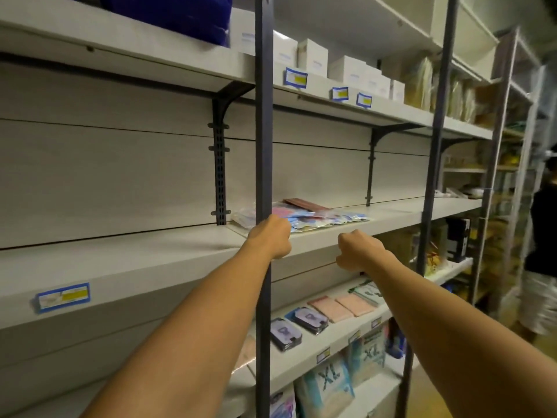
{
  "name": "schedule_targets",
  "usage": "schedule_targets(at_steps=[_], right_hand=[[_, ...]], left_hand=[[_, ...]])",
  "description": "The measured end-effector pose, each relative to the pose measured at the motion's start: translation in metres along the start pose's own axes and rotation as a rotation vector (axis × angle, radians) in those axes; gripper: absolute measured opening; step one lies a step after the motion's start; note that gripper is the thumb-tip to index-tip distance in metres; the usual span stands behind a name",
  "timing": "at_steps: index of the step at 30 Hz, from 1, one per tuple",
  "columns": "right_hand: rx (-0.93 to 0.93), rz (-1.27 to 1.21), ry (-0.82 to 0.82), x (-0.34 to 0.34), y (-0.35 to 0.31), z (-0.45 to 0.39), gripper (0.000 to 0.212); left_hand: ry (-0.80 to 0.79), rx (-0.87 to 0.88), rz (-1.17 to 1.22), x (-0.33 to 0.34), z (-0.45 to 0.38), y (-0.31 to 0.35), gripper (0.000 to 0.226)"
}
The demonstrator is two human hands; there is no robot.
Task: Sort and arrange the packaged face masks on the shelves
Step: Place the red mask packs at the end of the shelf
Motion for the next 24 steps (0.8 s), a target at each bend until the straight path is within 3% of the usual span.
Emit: schedule_targets(at_steps=[6,9,19,24], right_hand=[[0.024,0.015,0.039,-0.014,0.045,-0.057,0.01],[0.016,-0.013,0.083,-0.023,0.056,-0.086,0.01],[-0.012,-0.132,0.179,-0.034,0.089,-0.173,0.023],[-0.07,-0.185,0.204,-0.039,0.104,-0.232,0.03]], left_hand=[[0.028,0.031,0.056,0.001,-0.073,0.026,0.036],[0.048,0.001,0.09,-0.002,-0.102,0.025,0.028],[0.147,-0.265,0.165,-0.005,-0.165,-0.013,0.005],[0.184,-0.432,0.159,-0.003,-0.192,-0.037,0.011]])
Point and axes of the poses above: each hand's wrist, its own z-axis away from the middle knuckle, its own x-axis out of the palm, y = z × x, the point moved 8 cm from there along -z, towards the middle knuckle, and after that the axes turned 14 degrees about -y, right-handed, at the moved point
